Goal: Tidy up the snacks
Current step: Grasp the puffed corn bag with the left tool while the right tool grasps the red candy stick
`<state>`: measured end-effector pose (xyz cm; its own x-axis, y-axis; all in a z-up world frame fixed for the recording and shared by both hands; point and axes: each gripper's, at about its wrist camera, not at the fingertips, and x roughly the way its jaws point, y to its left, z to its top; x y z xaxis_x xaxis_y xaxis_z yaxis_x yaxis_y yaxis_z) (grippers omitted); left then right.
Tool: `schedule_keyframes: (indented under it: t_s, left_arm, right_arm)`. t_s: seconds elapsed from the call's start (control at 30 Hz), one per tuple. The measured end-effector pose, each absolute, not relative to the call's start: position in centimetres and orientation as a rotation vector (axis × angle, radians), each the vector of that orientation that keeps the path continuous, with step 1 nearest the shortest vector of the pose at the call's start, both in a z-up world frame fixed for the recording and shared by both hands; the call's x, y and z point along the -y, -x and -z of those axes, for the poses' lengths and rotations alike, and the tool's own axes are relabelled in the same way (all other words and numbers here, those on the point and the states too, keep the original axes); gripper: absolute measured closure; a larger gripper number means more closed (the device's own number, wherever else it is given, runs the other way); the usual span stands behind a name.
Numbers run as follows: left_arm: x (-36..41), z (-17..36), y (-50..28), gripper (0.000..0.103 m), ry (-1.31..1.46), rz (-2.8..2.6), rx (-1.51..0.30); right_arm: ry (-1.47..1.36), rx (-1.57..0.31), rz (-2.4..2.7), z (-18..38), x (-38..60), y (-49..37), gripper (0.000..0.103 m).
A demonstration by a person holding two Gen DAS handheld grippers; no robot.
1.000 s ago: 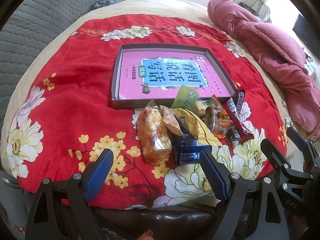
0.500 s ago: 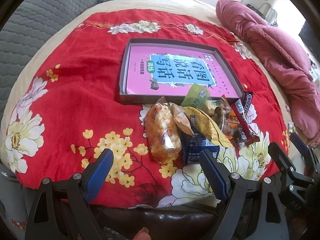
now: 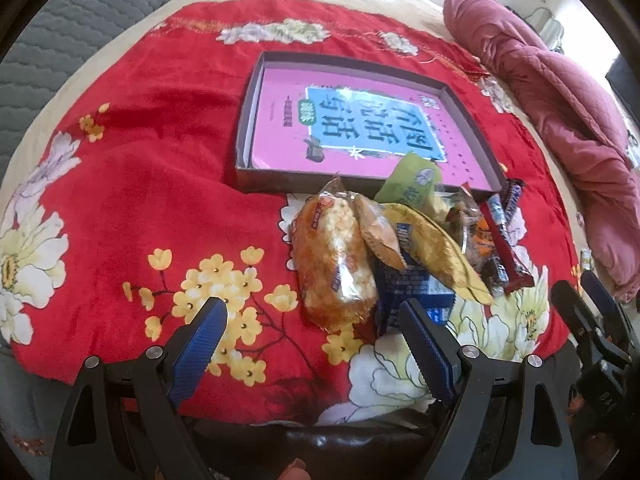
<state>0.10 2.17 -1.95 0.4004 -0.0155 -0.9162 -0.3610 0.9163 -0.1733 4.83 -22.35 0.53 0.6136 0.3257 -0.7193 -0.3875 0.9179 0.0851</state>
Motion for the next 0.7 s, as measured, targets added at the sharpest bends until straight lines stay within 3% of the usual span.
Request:
schedule_keyframes:
  t_s: [0.7]
  left_arm:
    - [-2.1,4.7,-2.5,0.015,0.393,-0.149,-1.194]
  right_arm:
    - [0.061,-0.865,-0.418,2.9,22.3,-9.5,0.005]
